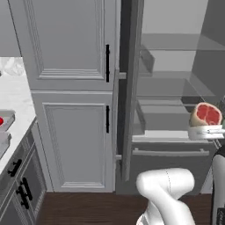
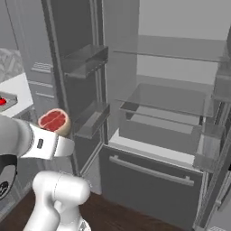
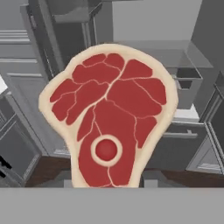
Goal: Place one tomato and one steak in each tupperware on the nearby counter, to pack two identical lunches.
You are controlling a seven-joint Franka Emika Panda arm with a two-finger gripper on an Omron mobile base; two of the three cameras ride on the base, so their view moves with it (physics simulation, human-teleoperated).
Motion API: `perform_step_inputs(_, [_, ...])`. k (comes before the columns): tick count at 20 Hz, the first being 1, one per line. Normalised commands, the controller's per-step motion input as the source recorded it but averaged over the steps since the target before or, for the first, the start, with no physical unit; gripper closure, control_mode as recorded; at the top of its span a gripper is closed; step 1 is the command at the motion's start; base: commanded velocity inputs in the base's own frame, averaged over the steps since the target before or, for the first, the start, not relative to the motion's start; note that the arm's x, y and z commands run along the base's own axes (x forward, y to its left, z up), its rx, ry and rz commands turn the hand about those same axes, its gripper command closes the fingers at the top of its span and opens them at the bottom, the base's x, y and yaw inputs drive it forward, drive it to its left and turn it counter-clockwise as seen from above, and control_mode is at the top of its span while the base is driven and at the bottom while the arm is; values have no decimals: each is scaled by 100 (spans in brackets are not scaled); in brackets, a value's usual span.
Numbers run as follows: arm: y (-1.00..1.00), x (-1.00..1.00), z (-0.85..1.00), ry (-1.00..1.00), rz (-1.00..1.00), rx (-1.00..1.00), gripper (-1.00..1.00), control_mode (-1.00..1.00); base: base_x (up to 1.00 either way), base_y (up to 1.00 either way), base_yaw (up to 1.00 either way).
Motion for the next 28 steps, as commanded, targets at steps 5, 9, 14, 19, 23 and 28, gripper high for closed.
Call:
perform_step_inputs(5, [0,0,0,0,0,0,100,100,-69,81,44])
perform_step_inputs(9, [0,0,0,0,0,0,100,100,-17,67,50])
perform_step_inputs(14, [0,0,0,0,0,0,100,100,7,40,42])
perform_step_inputs(19, [0,0,0,0,0,0,100,100,37,36,41])
perform_step_inputs(23, [0,0,0,0,0,0,100,100,34,15,55])
perform_step_inputs(28, [0,0,0,0,0,0,100,100,26,-2,56])
